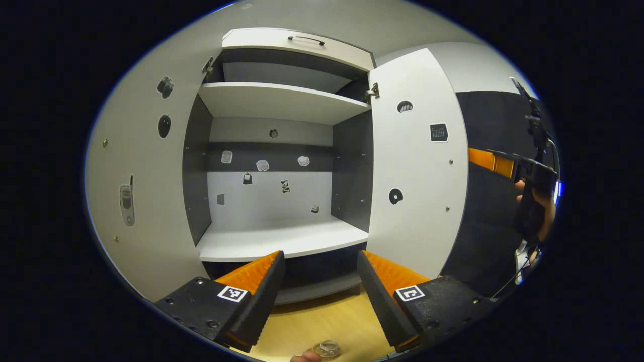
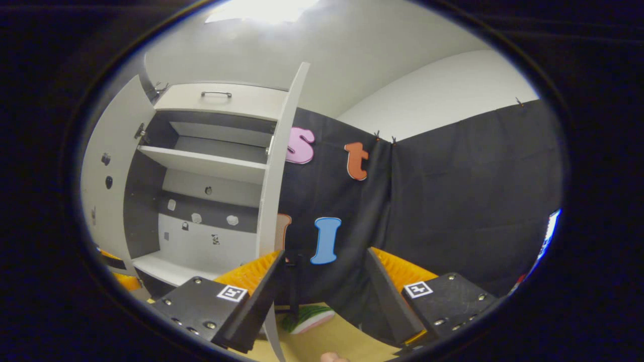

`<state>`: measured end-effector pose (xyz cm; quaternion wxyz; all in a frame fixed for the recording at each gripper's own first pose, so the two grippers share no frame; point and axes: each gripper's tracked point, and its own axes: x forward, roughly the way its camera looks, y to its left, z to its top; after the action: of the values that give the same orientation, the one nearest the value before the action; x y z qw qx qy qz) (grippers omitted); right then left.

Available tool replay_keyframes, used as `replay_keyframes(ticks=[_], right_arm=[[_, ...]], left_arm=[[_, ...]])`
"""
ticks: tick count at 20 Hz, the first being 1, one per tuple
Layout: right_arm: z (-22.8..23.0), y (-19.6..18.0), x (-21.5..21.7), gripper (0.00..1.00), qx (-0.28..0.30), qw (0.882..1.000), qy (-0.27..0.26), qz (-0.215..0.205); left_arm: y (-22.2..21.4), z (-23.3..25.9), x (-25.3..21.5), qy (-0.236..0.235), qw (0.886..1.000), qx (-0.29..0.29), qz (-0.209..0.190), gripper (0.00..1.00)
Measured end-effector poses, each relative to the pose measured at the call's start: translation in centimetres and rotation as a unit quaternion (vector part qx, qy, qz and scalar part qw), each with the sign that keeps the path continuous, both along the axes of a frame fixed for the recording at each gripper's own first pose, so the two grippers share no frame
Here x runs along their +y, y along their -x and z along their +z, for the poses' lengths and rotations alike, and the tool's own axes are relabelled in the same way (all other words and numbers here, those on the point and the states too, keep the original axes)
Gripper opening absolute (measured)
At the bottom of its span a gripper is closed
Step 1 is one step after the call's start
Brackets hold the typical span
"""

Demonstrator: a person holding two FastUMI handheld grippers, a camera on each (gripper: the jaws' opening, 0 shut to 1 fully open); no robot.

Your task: Grasp the bottle in the cabinet with the left hand and place it on the coaster, then close the right door with the right hand and the left door with the left hand.

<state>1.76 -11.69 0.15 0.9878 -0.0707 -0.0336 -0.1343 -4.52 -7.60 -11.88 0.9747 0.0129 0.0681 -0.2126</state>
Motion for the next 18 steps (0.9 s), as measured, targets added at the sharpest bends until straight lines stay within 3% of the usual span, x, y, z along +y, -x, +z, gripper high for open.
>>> replay_keyframes(ticks=[3,4,5,8,14,18], right_arm=[[-0.2,-0.5,0.7,0.97,0.008,0.999,-0.008,0.033],[-0.3,-0.7,1.1,0.92,0.011,0.999,-0.012,0.046],[-0.3,-0.9,1.5,0.97,0.012,0.998,-0.015,0.057],[-0.5,-1.2,3.6,0.97,0.02,0.994,-0.027,0.099],[-1.6,-3.1,9.2,0.97,0.044,0.973,-0.076,0.213],[-2.9,-5.2,11.0,0.97,0.061,0.969,-0.061,0.23]], left_arm=[[0.0,0.0,-0.2,0.012,1.0,0.007,0.005,0.92],[0.0,0.2,-0.1,0.017,1.0,0.007,0.008,0.92],[0.0,0.4,-0.1,0.024,1.0,0.006,0.01,0.92],[0.0,1.0,0.1,0.04,0.999,0.005,0.018,0.92],[-0.2,1.3,1.2,0.05,0.998,0.001,0.042,0.92],[0.1,1.0,3.4,0.048,0.996,0.001,0.072,0.92]])
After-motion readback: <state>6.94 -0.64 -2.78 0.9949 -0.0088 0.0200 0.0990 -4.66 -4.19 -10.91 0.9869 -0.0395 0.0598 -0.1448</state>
